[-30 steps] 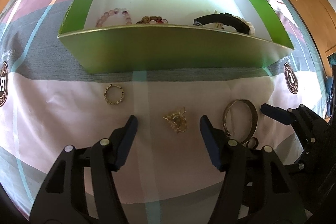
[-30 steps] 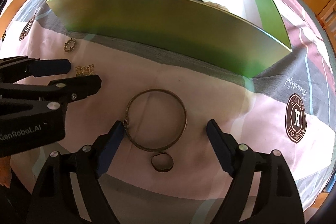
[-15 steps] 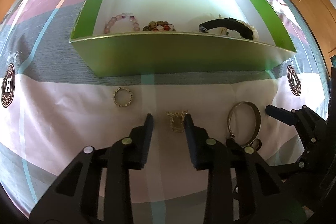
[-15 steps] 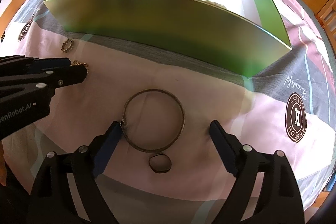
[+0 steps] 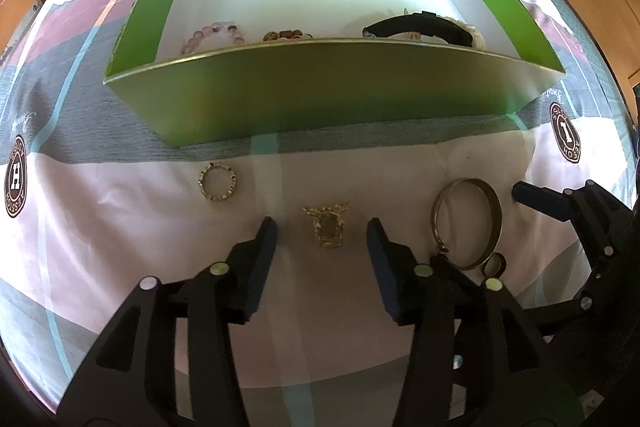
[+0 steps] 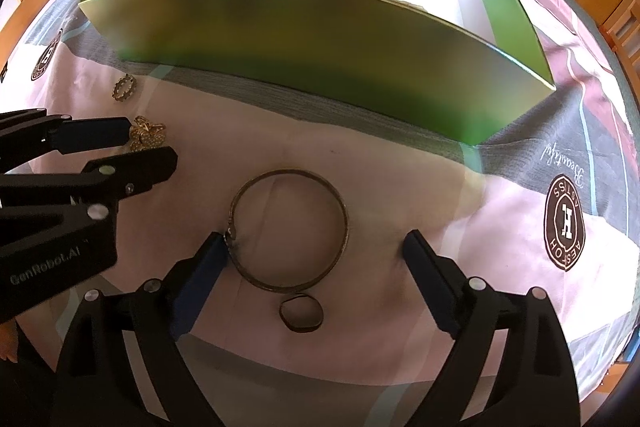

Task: Organize jewelry
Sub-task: 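Close the left gripper on the gold charm while the right tool lowers around the bangle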

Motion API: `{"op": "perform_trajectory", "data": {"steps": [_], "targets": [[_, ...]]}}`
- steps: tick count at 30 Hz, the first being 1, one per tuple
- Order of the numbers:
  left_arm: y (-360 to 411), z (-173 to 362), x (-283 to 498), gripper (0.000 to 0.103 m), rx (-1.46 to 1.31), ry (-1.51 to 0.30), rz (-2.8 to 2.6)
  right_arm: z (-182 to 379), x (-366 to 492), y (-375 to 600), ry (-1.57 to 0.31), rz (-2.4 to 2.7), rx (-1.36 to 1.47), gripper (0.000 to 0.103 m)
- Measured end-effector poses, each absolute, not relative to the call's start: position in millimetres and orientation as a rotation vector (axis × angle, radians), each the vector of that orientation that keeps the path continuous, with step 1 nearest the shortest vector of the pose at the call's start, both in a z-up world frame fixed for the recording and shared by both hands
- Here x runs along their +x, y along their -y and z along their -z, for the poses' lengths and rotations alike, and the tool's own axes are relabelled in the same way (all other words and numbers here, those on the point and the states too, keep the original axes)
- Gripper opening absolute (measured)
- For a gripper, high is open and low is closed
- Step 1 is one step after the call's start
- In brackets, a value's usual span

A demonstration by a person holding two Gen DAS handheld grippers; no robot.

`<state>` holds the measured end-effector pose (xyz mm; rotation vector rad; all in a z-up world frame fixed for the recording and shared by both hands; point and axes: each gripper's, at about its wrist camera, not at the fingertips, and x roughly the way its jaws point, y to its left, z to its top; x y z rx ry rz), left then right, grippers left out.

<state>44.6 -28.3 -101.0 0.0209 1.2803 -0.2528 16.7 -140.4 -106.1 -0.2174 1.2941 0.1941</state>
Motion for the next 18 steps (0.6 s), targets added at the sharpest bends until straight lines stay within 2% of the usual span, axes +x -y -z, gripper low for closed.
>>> {"op": "perform_trajectory", "data": {"steps": [6, 12, 18], "targets": [[34.1, 101.8, 42.8, 0.048, 0.027, -1.274, 0.249, 106.3, 16.9, 140.2, -1.293, -0.194, -0.218, 0.091], [32.7, 101.2, 42.8, 0.038, 0.036, -1.270, 0.234, 108.0, 17.0, 139.5, -1.285, -0.194, -0.217, 0.090], [29.8, 101.2, 41.9, 0.037, 0.027, -1.272, 0.233, 107.8, 17.9, 140.7, -1.288, -0.197, -0.211, 0.090]]}}
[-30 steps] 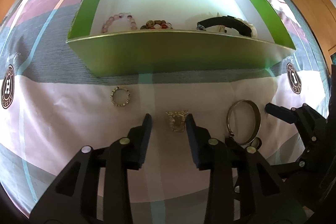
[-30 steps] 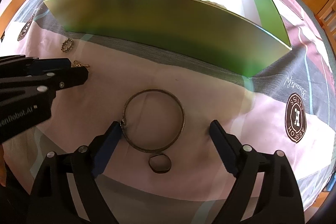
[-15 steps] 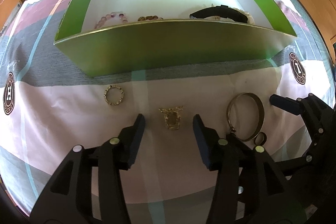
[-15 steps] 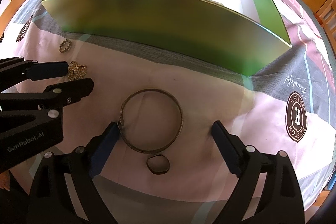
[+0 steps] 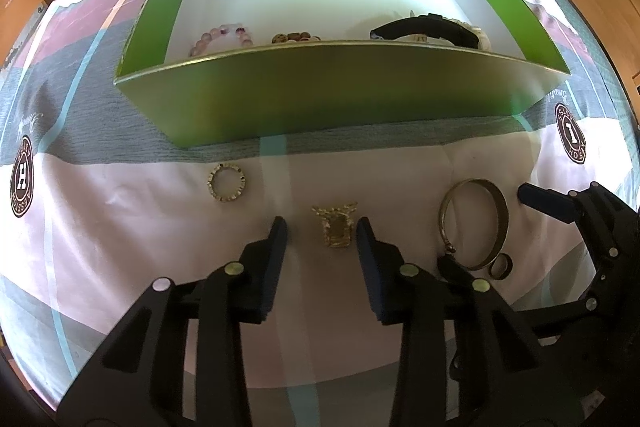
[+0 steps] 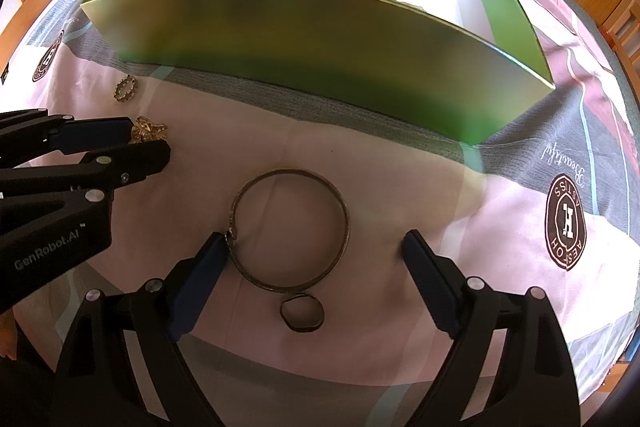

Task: Organize jewelry
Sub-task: 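Close the left gripper on the gold charm while the right tool lowers around the bangle, then grasp the silver bangle rim with the right gripper while the left lifts the charm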

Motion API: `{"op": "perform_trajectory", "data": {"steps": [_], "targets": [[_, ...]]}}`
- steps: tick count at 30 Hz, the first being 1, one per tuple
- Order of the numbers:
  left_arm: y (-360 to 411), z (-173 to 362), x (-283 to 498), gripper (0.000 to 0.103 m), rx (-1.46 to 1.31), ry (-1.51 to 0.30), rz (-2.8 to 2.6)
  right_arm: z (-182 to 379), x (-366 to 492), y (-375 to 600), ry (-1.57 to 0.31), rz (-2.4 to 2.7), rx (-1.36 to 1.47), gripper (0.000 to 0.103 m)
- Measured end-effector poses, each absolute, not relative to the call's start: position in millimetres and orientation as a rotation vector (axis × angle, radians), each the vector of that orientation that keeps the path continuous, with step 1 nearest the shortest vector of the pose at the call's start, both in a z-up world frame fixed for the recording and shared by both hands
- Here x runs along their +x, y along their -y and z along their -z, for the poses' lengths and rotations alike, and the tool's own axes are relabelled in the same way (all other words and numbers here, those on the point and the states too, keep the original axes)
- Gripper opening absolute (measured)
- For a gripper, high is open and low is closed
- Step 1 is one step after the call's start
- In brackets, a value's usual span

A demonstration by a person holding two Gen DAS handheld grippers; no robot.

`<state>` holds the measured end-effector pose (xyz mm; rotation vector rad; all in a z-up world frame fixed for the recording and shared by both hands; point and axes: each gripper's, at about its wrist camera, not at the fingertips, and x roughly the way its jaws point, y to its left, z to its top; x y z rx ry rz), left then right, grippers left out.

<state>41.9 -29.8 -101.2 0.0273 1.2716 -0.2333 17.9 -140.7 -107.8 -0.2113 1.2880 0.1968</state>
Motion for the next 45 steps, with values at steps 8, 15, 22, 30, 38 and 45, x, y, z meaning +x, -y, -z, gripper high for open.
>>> {"op": "perform_trajectory", "data": {"steps": [8, 15, 22, 30, 38, 45], "targets": [[16, 100, 43, 0.037, -0.025, -1.282, 0.242, 106, 21, 145, -1.299, -0.203, -0.201, 0.090], [10, 99, 44, 0.032, -0.030, -1.280, 0.241, 98, 21, 146, -1.280, -0.220, -0.178, 0.060], [2, 94, 45, 0.020, -0.047, -1.271, 0.253, 96, 22, 148, -1.276, -0.227, -0.167, 0.060], [-19, 73, 45, 0.007, -0.119, -1.231, 0.277, 92, 17, 154, -1.266, -0.222, -0.162, 0.060], [-3, 81, 46, 0.031, -0.062, -1.240, 0.271, 96, 24, 143, -1.281, -0.226, -0.180, 0.060], [-12, 87, 53, 0.035, -0.087, -1.261, 0.241, 96, 23, 137, -1.282, -0.228, -0.183, 0.060]]}}
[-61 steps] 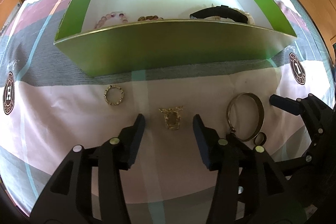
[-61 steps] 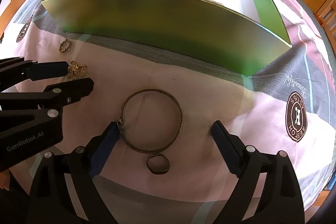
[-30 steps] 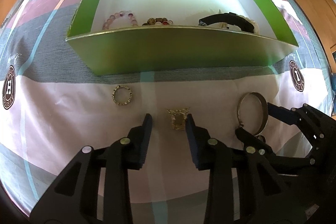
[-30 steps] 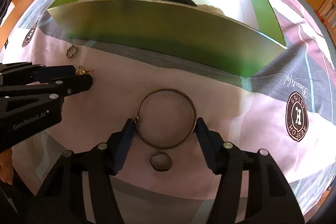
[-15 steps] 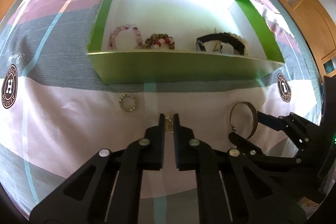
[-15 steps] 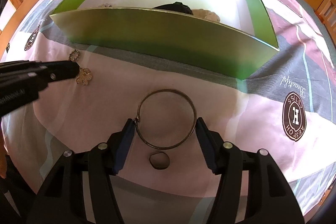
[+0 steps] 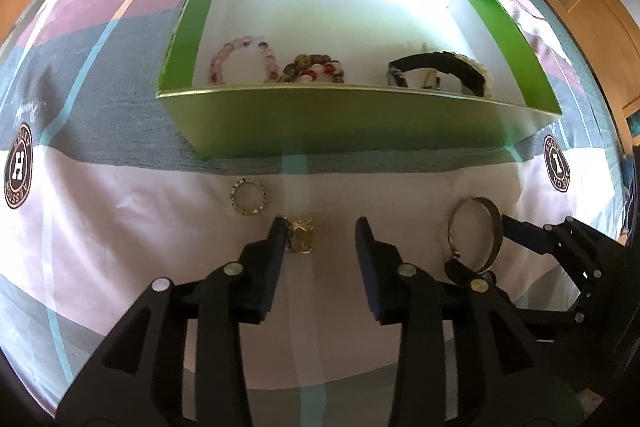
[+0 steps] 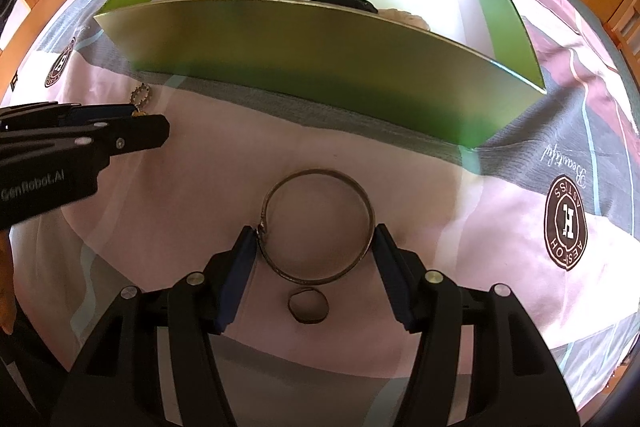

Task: Organize jewelry
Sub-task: 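Grasp the silver bangle rim with the right gripper while the left lifts the charm, then carry the gold charm and silver bangle into the green box, open both grippers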

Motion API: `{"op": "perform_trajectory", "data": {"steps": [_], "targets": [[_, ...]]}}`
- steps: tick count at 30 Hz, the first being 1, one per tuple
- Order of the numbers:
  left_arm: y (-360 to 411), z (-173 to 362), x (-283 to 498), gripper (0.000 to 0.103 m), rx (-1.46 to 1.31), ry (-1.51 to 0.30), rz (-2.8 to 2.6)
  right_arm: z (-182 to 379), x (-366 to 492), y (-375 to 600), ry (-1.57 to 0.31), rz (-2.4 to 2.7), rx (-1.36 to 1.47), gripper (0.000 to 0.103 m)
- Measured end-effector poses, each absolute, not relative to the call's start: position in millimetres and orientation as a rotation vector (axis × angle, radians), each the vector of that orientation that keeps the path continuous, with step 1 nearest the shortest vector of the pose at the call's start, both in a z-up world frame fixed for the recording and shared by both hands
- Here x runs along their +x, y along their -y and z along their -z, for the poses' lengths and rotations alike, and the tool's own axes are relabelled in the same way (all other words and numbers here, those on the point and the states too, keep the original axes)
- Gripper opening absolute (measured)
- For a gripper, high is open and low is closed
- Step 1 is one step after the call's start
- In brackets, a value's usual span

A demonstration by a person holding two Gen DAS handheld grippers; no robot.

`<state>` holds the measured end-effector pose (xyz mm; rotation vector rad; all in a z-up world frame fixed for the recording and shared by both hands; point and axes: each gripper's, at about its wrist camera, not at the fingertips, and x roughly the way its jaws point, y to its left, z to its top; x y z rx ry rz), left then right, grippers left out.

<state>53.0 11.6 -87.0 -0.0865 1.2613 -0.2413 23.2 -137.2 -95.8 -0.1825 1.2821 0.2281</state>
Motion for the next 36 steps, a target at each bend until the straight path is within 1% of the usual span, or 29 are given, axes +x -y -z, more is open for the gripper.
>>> {"op": "perform_trajectory", "data": {"steps": [2, 3, 4, 5, 6, 11, 15, 20, 24, 27, 31, 36], "targets": [[-11, 90, 54, 0.034, -0.084, -1.269, 0.234, 95, 23, 137, -1.282, -0.228, -0.183, 0.060], [-10, 91, 54, 0.031, -0.078, -1.272, 0.231, 95, 23, 137, -1.282, -0.228, -0.183, 0.060], [-9, 92, 55, 0.027, -0.076, -1.277, 0.234, 95, 23, 137, -1.282, -0.228, -0.182, 0.060], [-8, 94, 56, 0.018, -0.078, -1.285, 0.238, 95, 23, 137, -1.282, -0.228, -0.182, 0.060], [-8, 97, 56, 0.014, -0.083, -1.292, 0.238, 95, 23, 137, -1.282, -0.227, -0.182, 0.060], [-8, 91, 56, 0.014, -0.105, -1.272, 0.248, 90, 22, 138, -1.265, -0.229, -0.172, 0.060], [-8, 70, 50, 0.014, -0.106, -1.207, 0.264, 73, 20, 138, -1.219, -0.233, -0.163, 0.060], [-4, 36, 40, 0.014, -0.082, -1.047, 0.274, 42, 18, 141, -1.139, -0.263, -0.105, 0.060], [-5, 12, 40, 0.014, -0.093, -0.922, 0.277, 13, 17, 142, -1.008, -0.277, -0.067, 0.060], [-7, 8, 52, 0.014, -0.109, -0.899, 0.265, 0, 25, 146, -0.929, -0.265, -0.024, 0.060], [-20, 14, 66, 0.014, -0.111, -0.887, 0.240, -1, 48, 154, -0.908, -0.231, 0.029, 0.060], [-25, 23, 82, 0.014, -0.129, -0.907, 0.233, 14, 67, 155, -0.912, -0.179, 0.055, 0.060]]}}
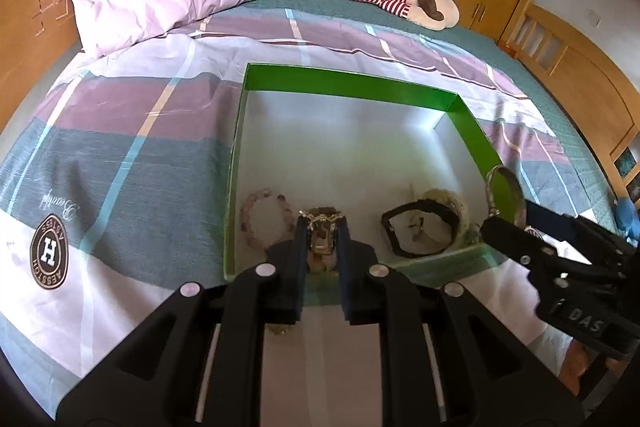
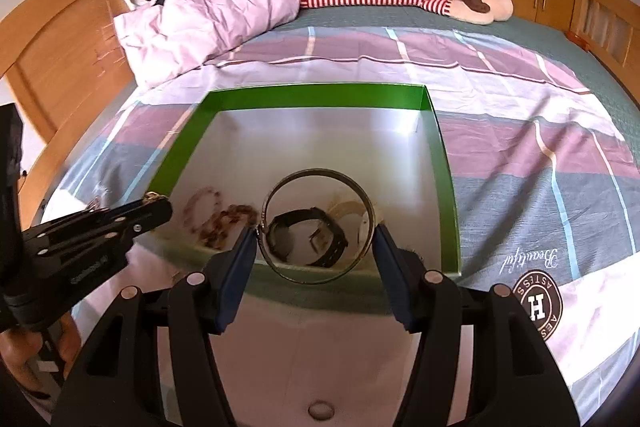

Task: Organize jewelry
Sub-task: 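Carry the gold charm and silver bangle into the green box, open both grippers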

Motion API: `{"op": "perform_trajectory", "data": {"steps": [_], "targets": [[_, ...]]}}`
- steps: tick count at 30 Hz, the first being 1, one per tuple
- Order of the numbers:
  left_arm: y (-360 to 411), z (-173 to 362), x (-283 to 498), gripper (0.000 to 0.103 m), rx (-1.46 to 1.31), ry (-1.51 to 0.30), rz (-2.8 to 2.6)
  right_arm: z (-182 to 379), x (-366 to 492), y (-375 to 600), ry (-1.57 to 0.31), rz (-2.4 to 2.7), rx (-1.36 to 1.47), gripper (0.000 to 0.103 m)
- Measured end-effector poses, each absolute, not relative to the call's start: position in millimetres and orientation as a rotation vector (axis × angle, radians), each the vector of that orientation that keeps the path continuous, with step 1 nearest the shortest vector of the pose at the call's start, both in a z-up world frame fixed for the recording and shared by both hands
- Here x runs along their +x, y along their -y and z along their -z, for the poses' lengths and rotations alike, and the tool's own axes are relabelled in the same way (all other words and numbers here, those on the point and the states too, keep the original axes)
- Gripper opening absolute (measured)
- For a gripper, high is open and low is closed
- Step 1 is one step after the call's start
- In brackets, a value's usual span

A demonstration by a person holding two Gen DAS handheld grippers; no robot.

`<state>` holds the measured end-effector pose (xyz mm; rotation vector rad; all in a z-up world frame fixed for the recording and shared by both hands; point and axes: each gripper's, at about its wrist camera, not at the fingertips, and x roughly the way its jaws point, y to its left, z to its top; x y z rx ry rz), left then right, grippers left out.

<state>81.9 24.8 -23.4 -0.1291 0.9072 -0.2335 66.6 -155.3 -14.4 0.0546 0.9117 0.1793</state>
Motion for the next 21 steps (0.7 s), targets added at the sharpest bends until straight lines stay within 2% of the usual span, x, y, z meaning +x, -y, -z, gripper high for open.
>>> {"op": "perform_trajectory", "data": {"steps": [10, 11, 14, 15, 21], "targets": [[-21, 43, 102, 0.014, -0.149, -0.944, 0.236, 28, 79, 156, -0.948, -0.158, 0.048, 0.060], [-19, 45, 102, 0.017, -0.145, -0.952, 0.234, 29, 79, 156, -0.950, -0.159, 0.049, 0.060], [-20, 39, 97, 0.050, -0.158, -0.927, 0.235, 26, 76, 154, -0.947, -0.166, 0.028, 0.066], [-21, 34, 94, 0.056, -0.161, -0.911, 0.240, 23, 74, 153, -0.941, -0.172, 0.022, 0.069], [-42, 8, 58, 0.058, -0.181, -0.920, 0.256, 1, 33, 154, -0.965, -0.269, 0.018, 0.072]]}}
